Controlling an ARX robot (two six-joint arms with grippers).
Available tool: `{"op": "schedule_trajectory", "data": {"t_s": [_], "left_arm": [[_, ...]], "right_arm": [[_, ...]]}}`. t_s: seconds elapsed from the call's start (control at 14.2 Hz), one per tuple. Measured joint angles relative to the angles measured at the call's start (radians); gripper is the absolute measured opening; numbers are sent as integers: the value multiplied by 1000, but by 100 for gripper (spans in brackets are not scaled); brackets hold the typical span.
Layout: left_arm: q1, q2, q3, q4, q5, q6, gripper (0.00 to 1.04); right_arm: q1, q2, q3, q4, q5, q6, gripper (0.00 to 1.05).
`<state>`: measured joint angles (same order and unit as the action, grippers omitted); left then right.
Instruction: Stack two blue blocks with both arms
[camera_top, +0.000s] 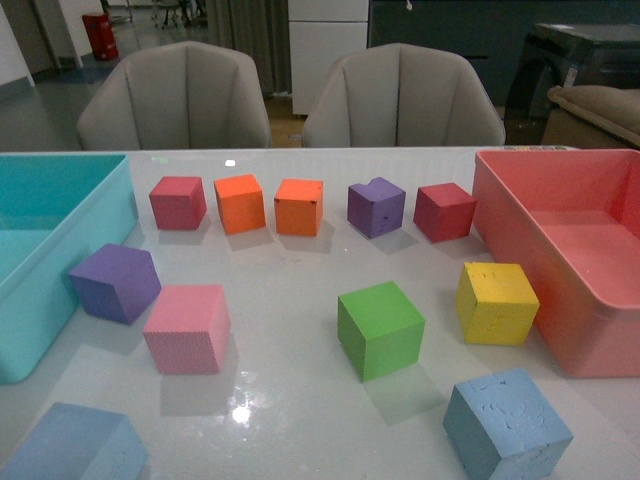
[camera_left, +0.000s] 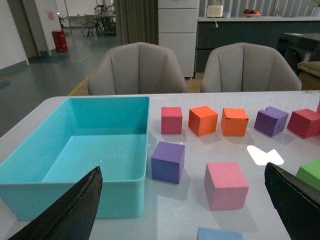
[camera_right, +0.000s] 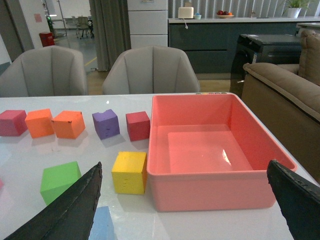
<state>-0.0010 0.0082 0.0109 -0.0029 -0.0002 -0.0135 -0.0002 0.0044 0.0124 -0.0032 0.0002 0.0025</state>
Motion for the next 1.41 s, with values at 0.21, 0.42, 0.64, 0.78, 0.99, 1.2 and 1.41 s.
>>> {"op": "schedule_trajectory", "data": {"t_s": [0.21, 0.42, 0.64, 0.78, 0.99, 1.2, 1.41], "left_arm": [[0, 0, 0, 0, 0, 0, 98], [0, 0, 0, 0, 0, 0, 98], [0, 0, 0, 0, 0, 0, 98], [0, 0, 0, 0, 0, 0, 98], [0, 0, 0, 0, 0, 0, 98], [0, 0, 0, 0, 0, 0, 98], [0, 0, 0, 0, 0, 0, 98]], "right_arm": [[101, 193, 74, -84, 194, 73, 98], [210, 601, 242, 221, 233, 94, 98], [216, 1032, 373, 319, 90, 102, 98], [240, 1280, 431, 332, 51, 102, 98], [300, 1514, 465, 329, 29, 107, 98], [328, 1633, 525, 325, 14, 123, 98], [341, 1692, 562, 310, -18, 136, 98]]}}
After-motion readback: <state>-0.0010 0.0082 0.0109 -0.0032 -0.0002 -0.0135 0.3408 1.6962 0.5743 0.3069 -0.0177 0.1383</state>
